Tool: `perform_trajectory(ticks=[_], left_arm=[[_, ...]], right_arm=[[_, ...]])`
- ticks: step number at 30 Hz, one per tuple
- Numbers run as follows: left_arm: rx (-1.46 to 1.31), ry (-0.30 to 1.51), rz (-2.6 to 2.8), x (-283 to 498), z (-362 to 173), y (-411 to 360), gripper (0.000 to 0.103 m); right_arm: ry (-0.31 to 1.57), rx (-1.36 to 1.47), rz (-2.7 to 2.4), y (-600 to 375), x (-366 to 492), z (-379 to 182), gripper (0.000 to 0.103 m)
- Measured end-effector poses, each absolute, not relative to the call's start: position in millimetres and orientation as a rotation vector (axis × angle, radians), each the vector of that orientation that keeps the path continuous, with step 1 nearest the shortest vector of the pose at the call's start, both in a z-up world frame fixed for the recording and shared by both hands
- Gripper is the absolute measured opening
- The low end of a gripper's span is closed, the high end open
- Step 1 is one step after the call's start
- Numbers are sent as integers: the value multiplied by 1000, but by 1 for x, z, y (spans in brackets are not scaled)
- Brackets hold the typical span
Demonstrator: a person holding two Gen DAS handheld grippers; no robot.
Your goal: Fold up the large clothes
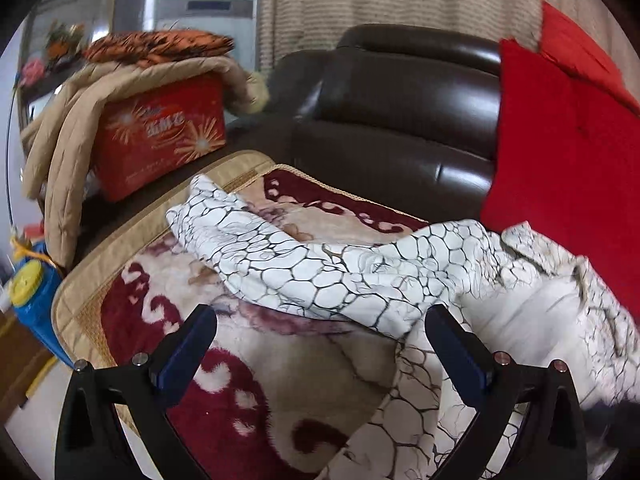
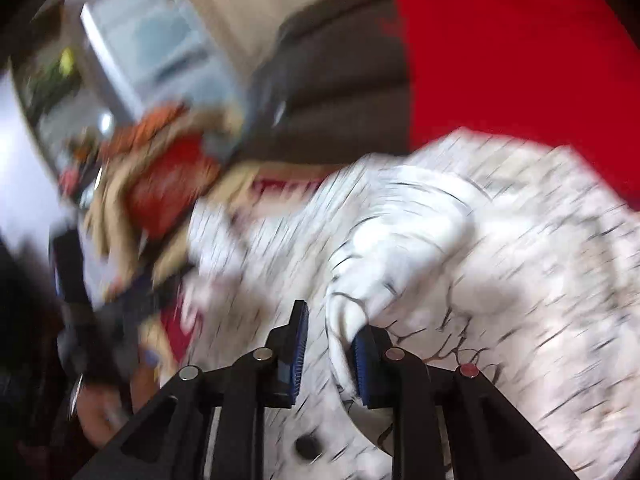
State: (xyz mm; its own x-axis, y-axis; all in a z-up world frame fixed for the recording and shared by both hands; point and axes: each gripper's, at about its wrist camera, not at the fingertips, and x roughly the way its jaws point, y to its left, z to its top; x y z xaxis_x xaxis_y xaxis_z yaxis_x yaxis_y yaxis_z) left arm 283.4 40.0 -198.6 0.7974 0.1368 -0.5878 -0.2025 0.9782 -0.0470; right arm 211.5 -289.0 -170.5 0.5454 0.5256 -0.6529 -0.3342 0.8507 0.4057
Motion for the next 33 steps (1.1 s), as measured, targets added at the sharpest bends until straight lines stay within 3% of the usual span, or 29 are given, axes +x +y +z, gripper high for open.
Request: perform_trajectory(ticks=[2, 4, 5, 11, 17, 24, 30, 31, 33], left_arm=[[-125, 617, 163, 282, -198, 40, 103], [-128, 626, 122, 283, -198, 35, 103], [-128, 636, 96, 285, -198, 31, 103], [-73, 642, 119, 289, -197, 28, 103], [-241, 748, 242, 304, -200, 108, 103], [-233, 788, 361, 338, -193, 201, 103], [-413, 896, 264, 400, -216, 249, 103], [-444, 915, 250, 410, -224, 252, 102], [-482, 940, 232, 424, -236, 251, 89]], right_arm=[[886, 205, 542, -286, 201, -181, 36], [878, 206, 542, -296, 188, -178, 82], [847, 227, 521, -301, 185, -175, 87], [841, 367, 301, -357, 181, -169, 85], [1085, 330, 137, -372, 201, -214, 64], [823, 336, 280, -364, 183, -159, 66], [809, 306, 309, -346, 186, -156, 67], [805, 296, 308, -345, 187, -156, 67], [790, 296, 306, -349, 183, -155, 67]])
